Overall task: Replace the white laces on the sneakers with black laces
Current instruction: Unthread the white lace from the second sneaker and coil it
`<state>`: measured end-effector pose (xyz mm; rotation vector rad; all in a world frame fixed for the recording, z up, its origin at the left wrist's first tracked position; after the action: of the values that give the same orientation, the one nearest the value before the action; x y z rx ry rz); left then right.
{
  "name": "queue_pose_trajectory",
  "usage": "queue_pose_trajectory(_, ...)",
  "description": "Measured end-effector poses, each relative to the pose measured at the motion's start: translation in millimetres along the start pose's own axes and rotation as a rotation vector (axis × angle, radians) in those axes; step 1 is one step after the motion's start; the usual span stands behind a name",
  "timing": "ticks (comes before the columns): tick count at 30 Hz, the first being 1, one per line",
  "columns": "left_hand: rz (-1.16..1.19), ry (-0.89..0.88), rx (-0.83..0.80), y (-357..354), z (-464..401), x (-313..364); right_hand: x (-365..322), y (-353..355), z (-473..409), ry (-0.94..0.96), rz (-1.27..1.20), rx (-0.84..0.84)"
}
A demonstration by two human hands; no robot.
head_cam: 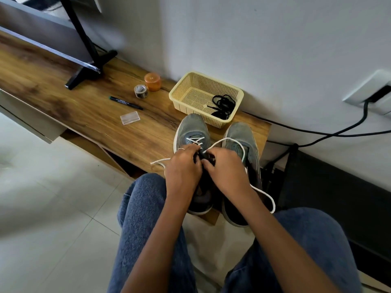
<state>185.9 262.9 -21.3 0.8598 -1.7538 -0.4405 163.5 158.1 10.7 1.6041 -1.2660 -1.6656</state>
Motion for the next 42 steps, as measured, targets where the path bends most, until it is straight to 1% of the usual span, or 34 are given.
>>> queue_pose_trajectory(2,-0.002,0.012,0.001,0,0,-2,0,-3,1,-0.005,0.033,0.014)
queue_pose_trajectory(6,0.008,0.01,0.038,-3,2,-5,2,-4,2,-0.037,0.012,0.064)
queue_pose_trajectory(9,0.059,0.024,0.08,-3,4,-5,2,-4,3,-0.048,0.021,0.083)
queue_pose_trajectory(11,0.122,0.079,0.115,-3,5,-7,2,-5,4,-0.062,0.021,0.101)
queue_pose_trajectory(16,0.355,0.323,0.235,0,6,-9,0,-8,7,-0.089,0.011,0.131)
queue_pose_trajectory(19,0.47,0.579,0.329,1,6,-15,-1,-10,7,-0.091,0.031,0.131)
queue_pose_trajectory(20,0.506,0.669,0.349,0,6,-19,-1,-11,7,-0.091,0.037,0.134)
queue_pose_trajectory(21,0.528,0.72,0.345,-2,5,-22,0,-11,7,-0.091,0.042,0.136)
queue_pose_trajectory(22,0.536,0.712,0.323,-3,5,-23,0,-11,7,-0.092,0.046,0.138)
queue_pose_trajectory(23,0.526,0.637,0.291,-3,4,-22,0,-11,7,-0.091,0.049,0.138)
queue_pose_trajectory(25,0.44,0.363,0.218,-2,4,-14,1,-11,6,-0.085,0.047,0.139)
queue_pose_trajectory(27,0.29,0.106,0.161,-2,7,-6,2,-10,6,-0.085,0.032,0.134)
queue_pose_trajectory(29,0.155,-0.06,0.148,-3,7,-5,3,-10,5,-0.085,0.028,0.12)
queue_pose_trajectory(31,0.06,-0.164,0.14,-5,4,-9,5,-11,5,-0.08,0.033,0.121)
queue_pose_trajectory(33,-0.037,-0.205,0.126,-7,3,-14,5,-12,5,-0.076,0.037,0.126)
queue_pose_trajectory(36,-0.085,-0.223,0.156,-7,5,-14,5,-13,6,-0.081,0.043,0.127)
queue_pose_trajectory(38,-0.062,-0.217,0.165,-7,5,-12,4,-12,6,-0.084,0.034,0.132)
queue_pose_trajectory(42,0.063,-0.127,0.151,-7,8,-10,2,-10,8,-0.082,0.015,0.151)
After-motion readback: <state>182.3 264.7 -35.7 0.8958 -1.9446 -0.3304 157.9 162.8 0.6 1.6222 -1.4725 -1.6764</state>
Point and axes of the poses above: each hand's wrist, its own z-axis away from the middle knuckle, its own y-axis out of the back of the hand, x = y × z, the point moved 3 cm from there along -z, towards the middle knuckle, and after that the axes turned 14 degrees about x, right-handed, at the moved point
